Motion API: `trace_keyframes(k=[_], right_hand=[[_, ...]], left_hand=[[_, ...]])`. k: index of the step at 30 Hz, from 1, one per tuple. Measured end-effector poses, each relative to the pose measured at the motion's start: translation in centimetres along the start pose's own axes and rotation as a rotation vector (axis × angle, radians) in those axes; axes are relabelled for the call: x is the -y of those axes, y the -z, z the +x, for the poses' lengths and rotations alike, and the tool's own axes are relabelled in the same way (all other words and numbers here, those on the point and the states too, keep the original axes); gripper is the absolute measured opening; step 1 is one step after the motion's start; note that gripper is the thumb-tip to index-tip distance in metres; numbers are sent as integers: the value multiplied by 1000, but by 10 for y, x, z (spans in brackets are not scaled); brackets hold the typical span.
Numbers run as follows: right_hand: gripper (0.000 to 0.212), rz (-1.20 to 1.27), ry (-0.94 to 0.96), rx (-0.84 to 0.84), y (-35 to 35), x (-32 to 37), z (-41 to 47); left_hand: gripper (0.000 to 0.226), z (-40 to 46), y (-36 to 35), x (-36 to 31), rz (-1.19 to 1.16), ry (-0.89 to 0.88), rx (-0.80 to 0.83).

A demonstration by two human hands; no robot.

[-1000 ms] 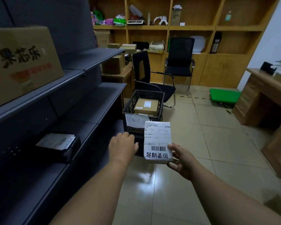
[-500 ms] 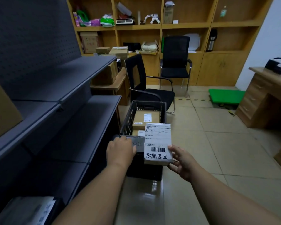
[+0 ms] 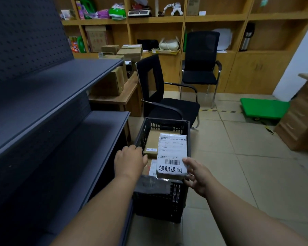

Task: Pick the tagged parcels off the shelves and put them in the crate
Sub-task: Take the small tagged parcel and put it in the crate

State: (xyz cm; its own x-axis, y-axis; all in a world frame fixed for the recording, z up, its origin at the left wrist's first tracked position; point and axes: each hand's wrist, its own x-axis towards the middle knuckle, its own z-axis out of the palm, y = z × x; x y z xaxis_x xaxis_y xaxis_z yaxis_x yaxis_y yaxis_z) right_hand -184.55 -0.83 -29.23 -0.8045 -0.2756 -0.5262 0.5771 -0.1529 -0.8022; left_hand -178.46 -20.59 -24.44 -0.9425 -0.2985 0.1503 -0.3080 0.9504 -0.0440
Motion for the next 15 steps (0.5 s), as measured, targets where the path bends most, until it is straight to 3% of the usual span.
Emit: trace_keyframes(k=[8, 15], right_hand=[[32, -29, -56, -8, -4, 70, 127], [31, -75, -110, -3, -12, 95, 204]], left_hand=[[34, 145, -37, -23, -35, 53, 37], [37, 223, -71, -30, -146, 155, 60]])
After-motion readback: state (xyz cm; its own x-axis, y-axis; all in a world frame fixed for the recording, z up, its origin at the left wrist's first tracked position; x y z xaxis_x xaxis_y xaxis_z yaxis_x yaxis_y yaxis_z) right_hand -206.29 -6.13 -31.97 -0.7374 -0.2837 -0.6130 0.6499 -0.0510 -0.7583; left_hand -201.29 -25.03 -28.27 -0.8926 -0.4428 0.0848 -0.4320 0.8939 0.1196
